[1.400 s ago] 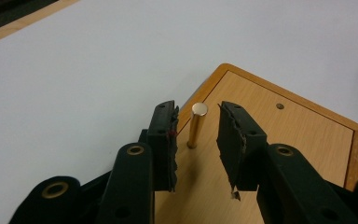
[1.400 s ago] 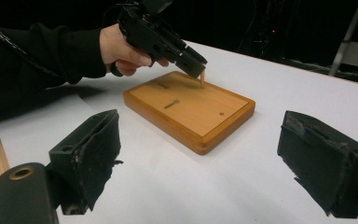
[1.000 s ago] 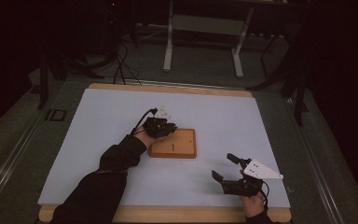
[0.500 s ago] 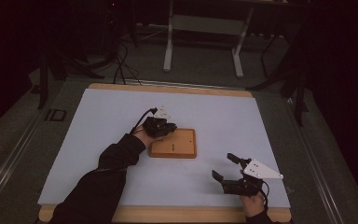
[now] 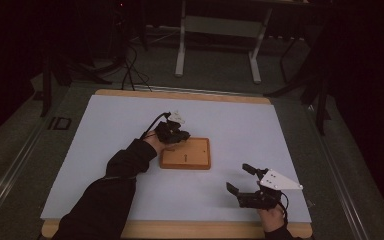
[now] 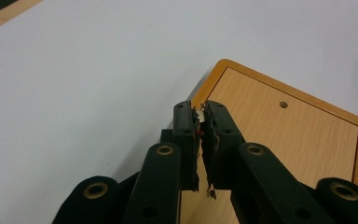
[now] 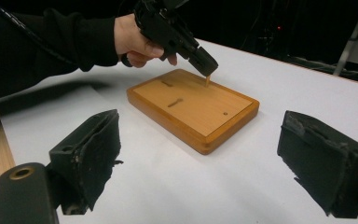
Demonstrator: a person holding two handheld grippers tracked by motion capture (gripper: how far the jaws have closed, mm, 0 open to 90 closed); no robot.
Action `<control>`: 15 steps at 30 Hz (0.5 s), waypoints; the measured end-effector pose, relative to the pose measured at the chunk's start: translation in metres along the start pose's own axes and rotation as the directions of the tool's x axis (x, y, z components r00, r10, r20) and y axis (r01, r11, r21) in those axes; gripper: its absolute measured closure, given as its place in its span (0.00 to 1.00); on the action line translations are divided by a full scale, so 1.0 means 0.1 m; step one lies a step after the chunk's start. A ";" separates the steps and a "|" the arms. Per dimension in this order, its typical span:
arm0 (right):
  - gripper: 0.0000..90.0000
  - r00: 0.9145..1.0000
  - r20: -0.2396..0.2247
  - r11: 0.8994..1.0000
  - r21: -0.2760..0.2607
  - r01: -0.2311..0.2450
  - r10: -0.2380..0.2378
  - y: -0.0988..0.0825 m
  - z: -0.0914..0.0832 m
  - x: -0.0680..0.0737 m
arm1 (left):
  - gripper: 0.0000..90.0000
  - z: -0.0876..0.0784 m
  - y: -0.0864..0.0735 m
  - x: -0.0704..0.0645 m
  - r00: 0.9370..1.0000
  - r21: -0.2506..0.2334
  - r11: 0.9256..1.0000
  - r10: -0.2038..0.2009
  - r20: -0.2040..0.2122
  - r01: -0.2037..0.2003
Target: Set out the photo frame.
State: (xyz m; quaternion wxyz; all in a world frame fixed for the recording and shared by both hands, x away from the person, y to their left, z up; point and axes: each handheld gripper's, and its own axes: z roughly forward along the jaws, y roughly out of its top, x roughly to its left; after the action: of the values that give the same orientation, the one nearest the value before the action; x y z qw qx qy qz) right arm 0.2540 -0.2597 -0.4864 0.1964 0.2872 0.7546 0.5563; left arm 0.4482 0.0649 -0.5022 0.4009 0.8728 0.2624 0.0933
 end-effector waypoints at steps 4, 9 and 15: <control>0.13 1.000 -0.009 1.000 0.003 0.004 -0.004 0.05 -0.01 -0.01 | 0.94 0.00 0.00 0.01 1.000 0.003 1.000 -0.009 0.007 0.009; 0.12 0.998 -0.034 0.996 0.072 0.060 -0.057 0.10 0.07 -0.01 | 0.94 0.00 0.01 0.03 0.999 0.009 0.999 -0.034 0.018 0.034; 0.12 0.987 -0.076 0.981 0.125 0.148 -0.139 0.13 0.18 0.03 | 0.94 0.00 0.03 0.07 0.998 0.021 0.999 -0.045 0.037 0.044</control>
State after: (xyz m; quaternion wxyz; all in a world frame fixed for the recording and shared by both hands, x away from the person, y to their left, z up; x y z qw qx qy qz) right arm 0.2650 -0.2421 -0.4796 0.1914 0.2253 0.8143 0.4996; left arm 0.4551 0.0669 -0.5010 0.3989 0.8723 0.2750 0.0652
